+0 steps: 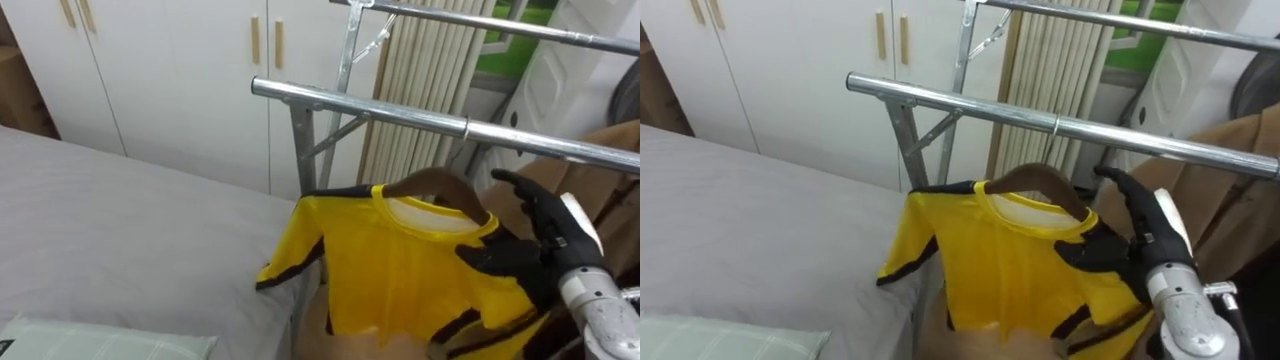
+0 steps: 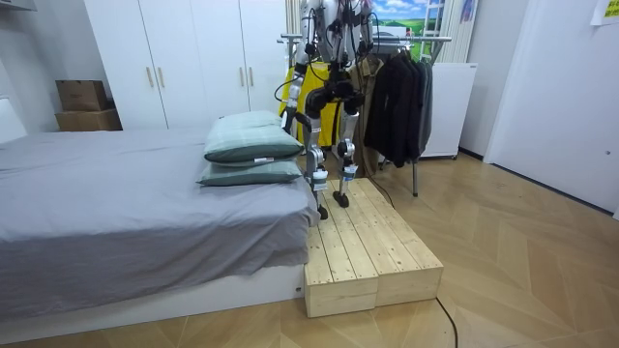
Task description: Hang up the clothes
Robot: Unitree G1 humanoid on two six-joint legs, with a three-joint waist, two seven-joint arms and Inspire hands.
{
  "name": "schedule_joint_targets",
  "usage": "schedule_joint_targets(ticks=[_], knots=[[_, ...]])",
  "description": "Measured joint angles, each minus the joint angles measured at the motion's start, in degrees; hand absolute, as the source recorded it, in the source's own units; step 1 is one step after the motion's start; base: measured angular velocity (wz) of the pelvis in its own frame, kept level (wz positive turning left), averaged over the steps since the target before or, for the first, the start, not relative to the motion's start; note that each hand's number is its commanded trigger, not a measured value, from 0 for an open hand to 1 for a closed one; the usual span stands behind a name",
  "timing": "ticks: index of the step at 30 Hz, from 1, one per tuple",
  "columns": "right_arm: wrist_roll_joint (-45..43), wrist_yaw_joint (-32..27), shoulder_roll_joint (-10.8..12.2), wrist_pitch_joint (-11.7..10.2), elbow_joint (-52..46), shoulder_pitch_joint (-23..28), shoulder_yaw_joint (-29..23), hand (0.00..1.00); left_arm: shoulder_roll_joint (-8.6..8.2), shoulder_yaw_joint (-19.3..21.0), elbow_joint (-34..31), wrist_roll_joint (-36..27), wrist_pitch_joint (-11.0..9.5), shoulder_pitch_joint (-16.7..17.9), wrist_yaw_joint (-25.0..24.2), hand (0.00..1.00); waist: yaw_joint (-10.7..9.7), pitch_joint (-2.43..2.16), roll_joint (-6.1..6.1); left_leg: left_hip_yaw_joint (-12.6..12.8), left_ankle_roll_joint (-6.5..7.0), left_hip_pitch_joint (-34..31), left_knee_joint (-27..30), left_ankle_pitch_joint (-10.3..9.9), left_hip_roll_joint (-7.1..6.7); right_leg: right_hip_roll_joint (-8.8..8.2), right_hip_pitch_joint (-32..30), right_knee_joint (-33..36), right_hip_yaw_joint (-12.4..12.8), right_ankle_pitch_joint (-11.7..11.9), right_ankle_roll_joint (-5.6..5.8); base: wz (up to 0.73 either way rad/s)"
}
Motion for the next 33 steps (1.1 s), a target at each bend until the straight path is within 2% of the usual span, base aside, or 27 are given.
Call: schedule_joint_targets(ticks=[5, 13, 22, 27, 31, 33], knots=[[0.1, -2.4, -0.6, 0.0, -5.8, 3.2, -1.5, 0.00, 0.03, 0.5, -0.1, -0.1, -0.1, 0.3, 0.0, 0.00, -0.5, 0.00, -0.38, -0.1, -0.04, 0.0, 0.0, 0.0, -0.03, -0.04, -0.2, 0.1, 0.1, -0.5, 0.04, 0.00], [-0.4, -7.1, -1.0, 0.0, -6.7, 4.0, -3.1, 0.00, 0.07, 0.7, -0.1, -0.9, -0.1, 1.1, 0.0, 0.00, -0.9, 0.03, -0.50, 1.0, -0.08, 0.8, -0.9, 0.0, 0.01, 0.17, -0.3, 0.7, 1.0, -0.5, 0.03, -0.05], [0.1, -11.5, -1.0, -0.1, -11.9, 10.9, -5.1, 0.00, 0.06, 1.0, -0.1, -4.4, -0.1, 2.0, 0.0, 0.00, -2.5, 0.16, -0.46, 1.5, -0.20, 0.9, -1.5, -0.1, -0.06, 0.23, -0.8, 0.9, 1.4, -0.7, 0.14, -0.02], [-0.3, -11.8, -0.7, -0.1, -11.5, 14.4, -6.4, 0.00, 0.05, 1.0, -0.1, -4.3, -0.1, 2.5, 0.0, 0.00, -4.0, 0.54, -0.53, 1.5, -0.21, 0.9, -1.4, -0.1, -0.07, 0.28, -0.9, 0.9, 1.8, -0.8, 0.00, -0.03], [1.8, -9.8, 0.0, -0.1, -8.1, 18.7, -6.1, 0.00, 0.05, 0.9, -0.2, -4.7, -0.1, 2.7, 0.0, 0.00, -4.3, 0.55, -0.45, 1.4, -0.23, 0.9, -1.3, -0.2, -0.04, 0.24, -0.9, 1.0, 1.7, -1.2, 0.09, 0.00], [4.3, -7.9, 1.4, 0.6, -5.2, 21.0, -6.0, 0.00, 0.00, 0.8, -0.2, -4.7, -0.1, 2.7, 0.0, 0.00, -4.3, 0.67, -0.18, 1.5, -0.23, 1.0, -1.4, -0.2, -0.01, 0.28, -0.9, 1.0, 1.8, -1.2, 0.00, -0.02]])
